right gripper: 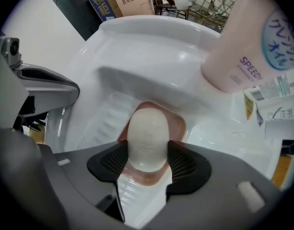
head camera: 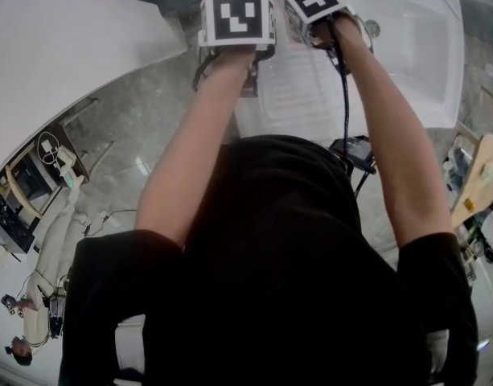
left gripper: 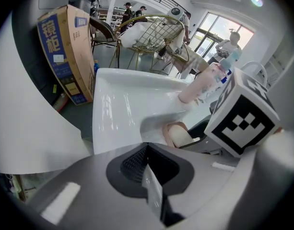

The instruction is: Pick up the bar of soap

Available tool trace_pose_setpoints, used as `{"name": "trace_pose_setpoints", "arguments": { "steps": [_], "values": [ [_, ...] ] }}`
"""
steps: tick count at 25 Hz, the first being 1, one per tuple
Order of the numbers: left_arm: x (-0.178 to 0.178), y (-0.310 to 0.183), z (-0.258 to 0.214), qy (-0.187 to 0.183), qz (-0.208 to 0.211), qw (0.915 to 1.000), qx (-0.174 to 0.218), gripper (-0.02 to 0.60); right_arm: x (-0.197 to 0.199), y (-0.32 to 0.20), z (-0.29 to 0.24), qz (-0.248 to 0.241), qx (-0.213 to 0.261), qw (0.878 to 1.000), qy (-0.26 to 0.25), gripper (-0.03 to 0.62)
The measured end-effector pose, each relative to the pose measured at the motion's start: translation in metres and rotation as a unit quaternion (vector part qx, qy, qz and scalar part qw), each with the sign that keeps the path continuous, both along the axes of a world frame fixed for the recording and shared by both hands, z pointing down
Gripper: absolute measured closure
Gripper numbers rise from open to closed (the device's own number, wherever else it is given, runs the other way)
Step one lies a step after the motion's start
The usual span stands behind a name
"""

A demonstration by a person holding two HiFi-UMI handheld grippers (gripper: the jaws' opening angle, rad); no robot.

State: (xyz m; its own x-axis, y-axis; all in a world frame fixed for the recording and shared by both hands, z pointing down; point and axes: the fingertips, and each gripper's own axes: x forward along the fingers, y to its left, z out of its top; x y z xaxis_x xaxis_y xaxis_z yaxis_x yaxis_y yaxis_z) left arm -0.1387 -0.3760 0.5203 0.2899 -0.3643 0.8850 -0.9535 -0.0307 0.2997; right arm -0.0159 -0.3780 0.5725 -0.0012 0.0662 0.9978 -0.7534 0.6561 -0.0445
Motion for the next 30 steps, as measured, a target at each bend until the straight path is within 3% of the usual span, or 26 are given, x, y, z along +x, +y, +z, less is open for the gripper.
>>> {"name": "trace_pose_setpoints", "arguments": {
  "steps": [6, 11, 21, 30],
  "values": [
    [0.002, -0.002, 0.001, -0.006, 0.005, 0.9999, 0.007, 0.583, 0.005, -0.003, 0.002, 0.024, 0.010, 1.000, -0.010, 0.319],
    [0.000, 0.007, 0.003, 0.008, 0.001, 0.9999, -0.009, 0.583, 0.007, -0.007, 0.003, 0.063, 0.031, 0.996, -0.050, 0.322],
    [-0.011, 0.024, 0.002, 0.009, -0.010, 0.9997, -0.019, 0.583, 0.013, 0.006, -0.012, 0.144, 0.077, 0.975, -0.149, 0.327],
    [-0.005, 0.031, -0.015, 0.005, -0.007, 1.0000, 0.003, 0.583, 0.012, 0.011, -0.047, 0.168, 0.126, 0.952, -0.223, 0.326]
  ]
}}
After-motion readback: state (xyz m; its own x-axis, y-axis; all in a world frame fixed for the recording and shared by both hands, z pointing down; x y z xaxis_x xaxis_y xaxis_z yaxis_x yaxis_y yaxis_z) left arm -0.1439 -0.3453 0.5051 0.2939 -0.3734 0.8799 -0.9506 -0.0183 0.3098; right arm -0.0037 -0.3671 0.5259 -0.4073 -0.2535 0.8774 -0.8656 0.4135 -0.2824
